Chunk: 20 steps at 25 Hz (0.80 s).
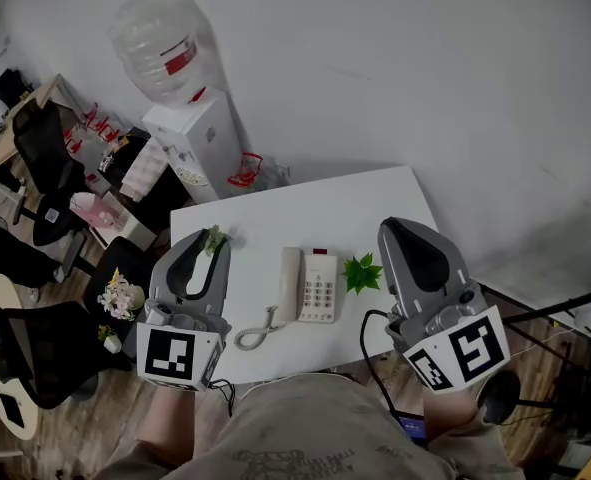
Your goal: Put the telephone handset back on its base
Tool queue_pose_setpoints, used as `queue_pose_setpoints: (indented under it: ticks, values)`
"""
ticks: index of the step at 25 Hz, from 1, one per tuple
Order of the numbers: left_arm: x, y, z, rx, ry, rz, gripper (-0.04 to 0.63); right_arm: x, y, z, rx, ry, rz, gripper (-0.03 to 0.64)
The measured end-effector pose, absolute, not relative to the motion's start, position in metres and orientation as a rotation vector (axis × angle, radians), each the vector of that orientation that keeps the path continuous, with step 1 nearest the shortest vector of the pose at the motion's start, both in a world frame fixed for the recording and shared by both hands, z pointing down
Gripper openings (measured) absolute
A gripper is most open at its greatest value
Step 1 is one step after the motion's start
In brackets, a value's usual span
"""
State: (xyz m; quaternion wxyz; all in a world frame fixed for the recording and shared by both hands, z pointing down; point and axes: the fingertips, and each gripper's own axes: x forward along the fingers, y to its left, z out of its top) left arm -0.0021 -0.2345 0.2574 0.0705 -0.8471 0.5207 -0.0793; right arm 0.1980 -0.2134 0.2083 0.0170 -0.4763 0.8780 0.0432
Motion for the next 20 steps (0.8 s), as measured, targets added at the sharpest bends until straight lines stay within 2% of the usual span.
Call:
queue_pose_setpoints:
  ticks: [2,6,8,20]
  values:
    - [-0.003,-0.233,0.263,-2.545,1.566,-0.25,0.052,0.198,-0.209,0.215,-1.498,2.735,0.122,0.029]
    - [-0.001,-0.228,0.276,-2.577,1.552,-0.265,0.034,0.198,-0.202,0.239,-1.516,2.767,0.064,0.028]
    - [0.0,-0.223,0.289,-2.617,1.547,-0.291,0.005,0.197,-0.197,0.251,-1.513,2.8,0.05,0.028]
    - [-0.002,-0.211,0.356,-2.692,1.544,-0.45,0.002,0.192,-0.189,0.327,-1.569,2.896,-0.13,0.028]
